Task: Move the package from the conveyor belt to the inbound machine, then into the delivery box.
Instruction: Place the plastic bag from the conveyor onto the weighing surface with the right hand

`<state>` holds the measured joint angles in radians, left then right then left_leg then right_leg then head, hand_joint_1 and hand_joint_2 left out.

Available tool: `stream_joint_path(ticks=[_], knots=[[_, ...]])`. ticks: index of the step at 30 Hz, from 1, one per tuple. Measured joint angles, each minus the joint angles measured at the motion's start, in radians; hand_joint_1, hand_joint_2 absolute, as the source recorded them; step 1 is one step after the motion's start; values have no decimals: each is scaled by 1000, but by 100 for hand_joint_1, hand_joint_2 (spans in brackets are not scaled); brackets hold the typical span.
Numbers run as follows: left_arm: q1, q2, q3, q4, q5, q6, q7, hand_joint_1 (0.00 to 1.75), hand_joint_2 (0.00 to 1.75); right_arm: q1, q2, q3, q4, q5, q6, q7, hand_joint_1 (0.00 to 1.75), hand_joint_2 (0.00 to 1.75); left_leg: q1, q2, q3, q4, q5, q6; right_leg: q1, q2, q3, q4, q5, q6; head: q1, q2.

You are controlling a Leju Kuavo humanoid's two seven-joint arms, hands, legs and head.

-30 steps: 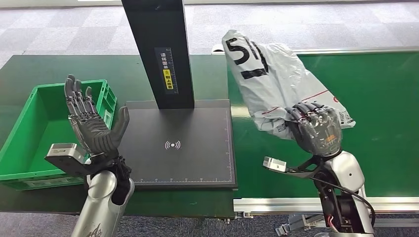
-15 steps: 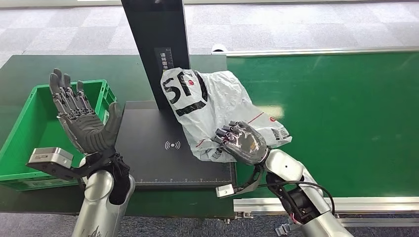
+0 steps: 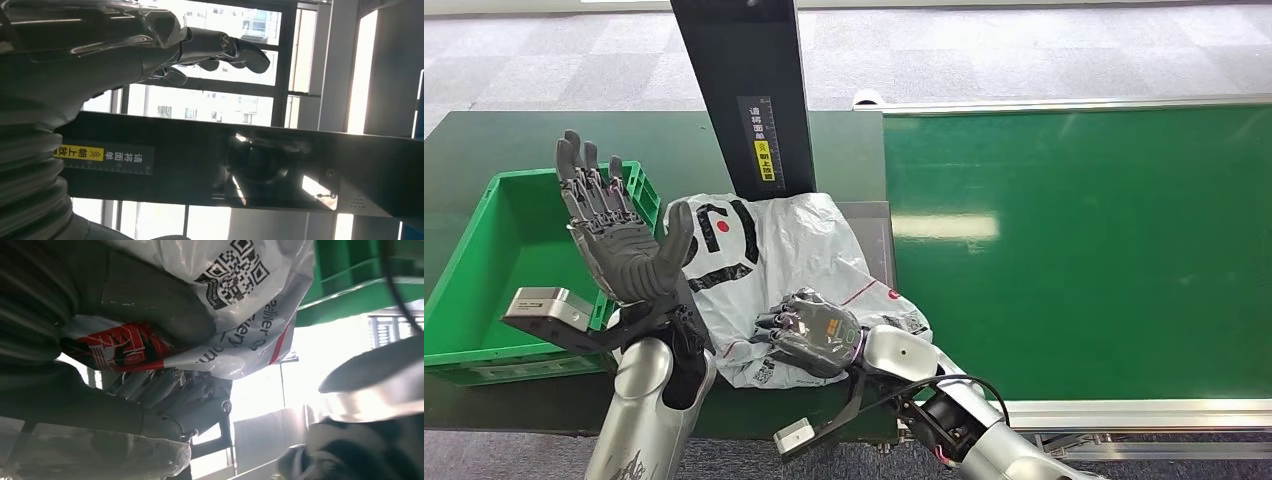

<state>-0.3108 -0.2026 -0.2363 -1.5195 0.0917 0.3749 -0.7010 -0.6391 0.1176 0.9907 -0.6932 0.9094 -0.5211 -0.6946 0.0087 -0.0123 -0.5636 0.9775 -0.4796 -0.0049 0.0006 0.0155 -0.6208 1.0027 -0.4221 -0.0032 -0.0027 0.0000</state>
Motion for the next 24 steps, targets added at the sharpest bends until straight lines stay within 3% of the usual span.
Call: stream_joint_path(ticks=[2,3,6,7,13,21,24], knots=[[-6,0,-9,13,2,-5,0,0,175,-4,7,32,6,-20,3,4,171,175,0,0,0,0,0,0,0,0,0,0,0,0,0,0],[-8,0,-13,20,3,-8,0,0,175,-6,10,45,9,-25,5,11,138,175,0,0,0,0,0,0,0,0,0,0,0,0,0,0],[-13,0,-22,39,8,-13,0,0,175,-12,13,73,23,-29,10,42,14,175,0,0,0,0,0,0,0,0,0,0,0,0,0,0],[-14,0,-24,44,8,-14,0,0,175,-15,14,80,29,-29,11,56,3,175,0,0,0,0,0,0,0,0,0,0,0,0,0,0],[-18,1,-26,75,10,-16,0,0,175,-22,13,93,70,-81,30,122,0,175,0,0,0,0,0,0,0,0,0,0,0,0,0,0],[-18,6,-26,103,18,-27,0,0,175,-19,8,3,78,-294,132,33,0,175,0,0,0,0,0,0,0,0,0,0,0,0,0,0],[-18,9,-26,112,22,-27,0,0,175,-4,8,-54,56,-454,266,9,0,175,0,0,0,0,0,0,0,0,0,0,0,0,0,0]])
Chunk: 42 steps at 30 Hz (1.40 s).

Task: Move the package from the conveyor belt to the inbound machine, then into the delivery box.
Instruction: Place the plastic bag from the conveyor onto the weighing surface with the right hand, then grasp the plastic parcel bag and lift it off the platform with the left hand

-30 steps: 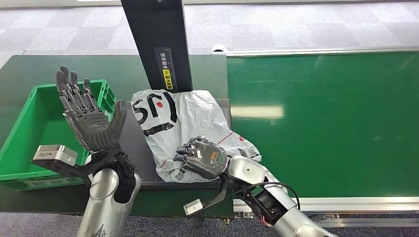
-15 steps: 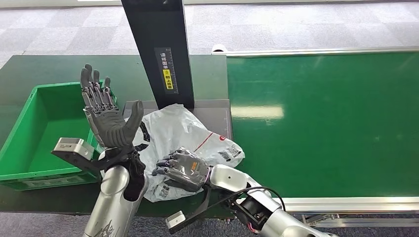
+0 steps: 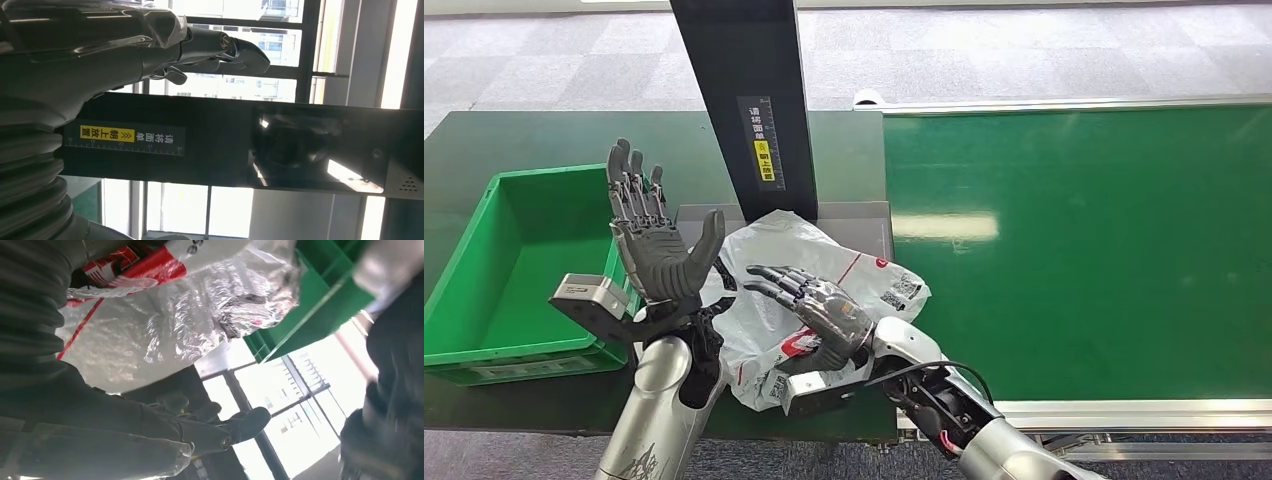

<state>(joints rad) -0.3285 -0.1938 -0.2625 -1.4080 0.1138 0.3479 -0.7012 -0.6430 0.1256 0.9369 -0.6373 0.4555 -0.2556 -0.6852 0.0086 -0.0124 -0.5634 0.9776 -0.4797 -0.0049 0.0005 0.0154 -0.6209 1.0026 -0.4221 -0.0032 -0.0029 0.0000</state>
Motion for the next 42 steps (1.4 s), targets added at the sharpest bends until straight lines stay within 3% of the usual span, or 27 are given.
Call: stream_joint_path(ticks=[4,6,9,12,17,25,31,35,38,42], knots=[[0,4,0,13,13,-8,0,0,175,41,-1,-138,-73,-434,470,3,0,175,0,0,0,0,0,0,0,0,0,0,0,0,0,0],[0,8,-1,21,25,-16,0,0,175,55,-1,-212,-102,-606,644,33,0,175,0,0,0,0,0,0,0,0,0,0,0,0,0,0],[-4,14,-5,37,36,-39,11,0,175,65,-1,-306,-138,-789,786,94,0,175,0,0,0,0,0,0,0,0,0,0,0,0,0,0],[-19,30,-31,77,36,-124,77,0,175,73,-3,-374,-175,-887,834,129,0,175,0,0,0,0,0,0,0,0,0,0,0,0,0,0],[-62,62,-96,210,-42,-287,179,0,175,79,-9,-433,-207,-896,793,144,0,175,0,0,1,0,0,0,0,1,0,0,0,0,0,0],[-111,100,-185,403,-473,-251,331,0,175,107,-28,-528,-268,-816,512,165,0,175,0,0,0,0,0,0,0,1,0,0,0,0,0,0],[-122,112,-193,451,-557,-252,364,0,175,132,-40,-589,-319,-788,413,192,0,175,0,0,0,0,0,0,0,1,0,0,0,0,0,0],[-131,116,-201,466,-680,-263,438,0,175,137,-45,-617,-328,-738,254,220,0,175,0,0,0,0,0,0,0,0,0,0,0,0,0,0],[-148,114,-216,489,-801,-282,493,5,175,141,-53,-642,-327,-716,215,252,0,175,0,0,0,0,0,0,0,1,0,0,0,0,0,0],[-170,95,-234,535,-898,-289,515,158,175,138,-66,-640,-296,-587,192,319,0,175,0,0,0,0,0,0,0,1,0,0,0,0,0,0]])
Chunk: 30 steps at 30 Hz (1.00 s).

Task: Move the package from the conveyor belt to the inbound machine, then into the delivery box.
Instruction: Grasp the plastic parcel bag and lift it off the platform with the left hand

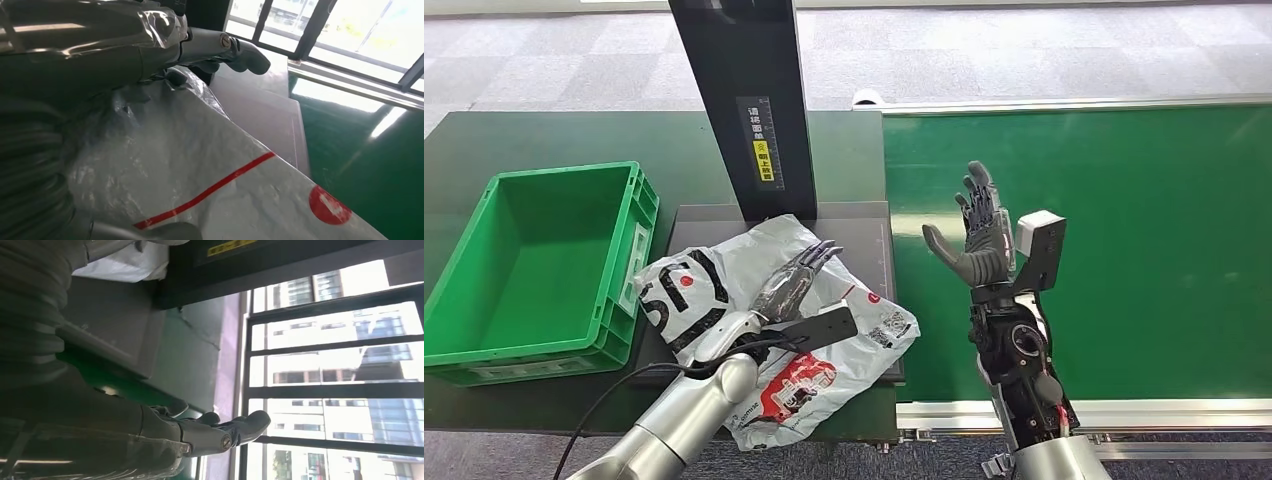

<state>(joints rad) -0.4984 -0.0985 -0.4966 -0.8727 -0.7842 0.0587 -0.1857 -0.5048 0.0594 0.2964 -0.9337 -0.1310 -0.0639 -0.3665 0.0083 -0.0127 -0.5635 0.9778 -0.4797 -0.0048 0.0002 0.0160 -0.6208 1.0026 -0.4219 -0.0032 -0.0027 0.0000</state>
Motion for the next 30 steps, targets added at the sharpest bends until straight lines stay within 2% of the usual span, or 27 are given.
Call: stream_joint_path(ticks=[1,4,10,20,24,30], knots=[[-2,-6,-1,9,-12,-2,-5,167,175,-5,-4,11,17,74,-28,17,0,175,0,0,0,0,0,0,0,0,0,0,0,0,0,0],[-5,-19,-2,22,-41,-18,-21,175,175,-23,-10,39,67,242,-93,52,0,175,0,0,0,0,0,0,0,0,0,0,0,0,0,0],[-7,-30,-2,29,-79,-58,-30,175,175,-34,-11,35,112,317,-78,74,0,175,0,0,0,0,0,0,0,0,0,0,0,0,0,0],[-8,-39,-2,37,-102,-76,-34,175,175,-44,-11,16,140,352,-23,60,0,175,0,0,0,0,0,0,0,-1,0,0,0,0,0,0],[-10,-44,-1,45,-109,-84,-51,175,175,-50,-6,-21,152,278,91,-7,0,175,0,0,0,0,0,0,0,-1,0,0,0,0,0,0],[-5,-46,12,30,-75,-17,-127,175,175,-48,-6,-53,153,249,130,-21,0,175,0,0,0,0,0,0,0,-1,0,0,0,0,0,0]])
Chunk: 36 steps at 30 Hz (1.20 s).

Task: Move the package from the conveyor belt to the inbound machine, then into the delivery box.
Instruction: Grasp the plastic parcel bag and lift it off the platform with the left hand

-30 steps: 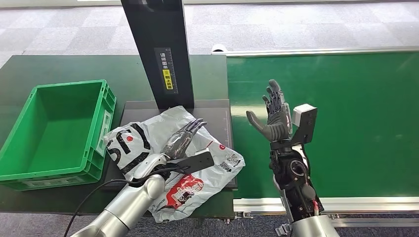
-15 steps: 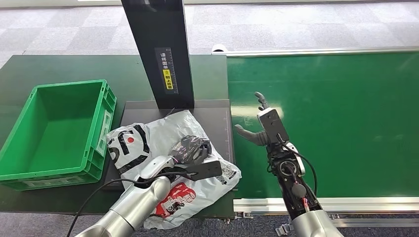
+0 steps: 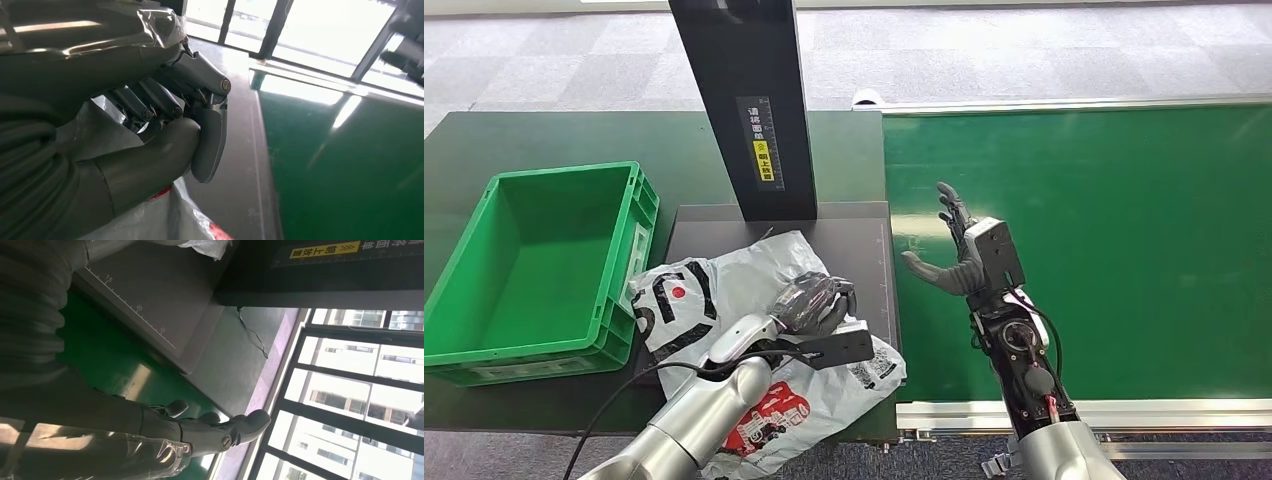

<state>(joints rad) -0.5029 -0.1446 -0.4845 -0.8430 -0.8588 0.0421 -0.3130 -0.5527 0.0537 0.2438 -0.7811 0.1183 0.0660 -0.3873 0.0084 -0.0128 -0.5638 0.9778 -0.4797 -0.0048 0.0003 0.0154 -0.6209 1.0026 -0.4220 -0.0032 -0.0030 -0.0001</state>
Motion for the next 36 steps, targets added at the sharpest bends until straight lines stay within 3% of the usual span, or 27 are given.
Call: stream_joint_path(ticks=[8,16,17,18,20,21,22,27,36], knots=[[47,-19,74,-181,188,218,-167,175,175,14,0,-16,-6,-11,9,-8,0,175,0,0,0,0,0,0,0,0,0,0,0,0,0,0],[105,-40,137,-383,308,514,-298,175,175,17,0,-22,-7,-16,6,-24,0,175,0,0,0,0,0,0,0,0,0,0,0,0,0,0],[112,-42,142,-407,322,546,-314,168,175,17,0,-23,-7,-17,5,-27,0,175,0,0,0,0,0,0,0,0,0,0,0,0,0,0],[119,-43,146,-429,333,572,-325,135,175,17,0,-23,-6,-18,4,-30,0,175,0,0,0,0,0,0,0,0,0,0,0,0,0,0],[128,-43,152,-466,332,595,-318,48,175,17,0,-24,-5,-20,4,-35,0,175,0,0,0,0,0,0,0,0,0,0,0,0,0,0],[130,-41,153,-478,314,587,-296,10,175,16,0,-24,-4,-22,4,-38,0,175,0,0,0,0,0,0,0,0,0,0,0,0,0,0],[131,-37,153,-484,274,563,-256,0,175,15,0,-24,-2,-23,4,-41,0,175,0,0,0,0,0,0,0,0,0,0,0,0,0,0],[131,11,134,-450,-87,308,30,0,175,1,0,-24,10,-23,16,-44,0,175,0,0,0,0,0,0,0,0,0,0,0,0,0,0],[140,74,153,-371,-247,107,196,0,175,2,-4,-30,14,10,11,-18,0,175,0,0,0,0,0,0,0,0,0,0,0,0,0,0]])
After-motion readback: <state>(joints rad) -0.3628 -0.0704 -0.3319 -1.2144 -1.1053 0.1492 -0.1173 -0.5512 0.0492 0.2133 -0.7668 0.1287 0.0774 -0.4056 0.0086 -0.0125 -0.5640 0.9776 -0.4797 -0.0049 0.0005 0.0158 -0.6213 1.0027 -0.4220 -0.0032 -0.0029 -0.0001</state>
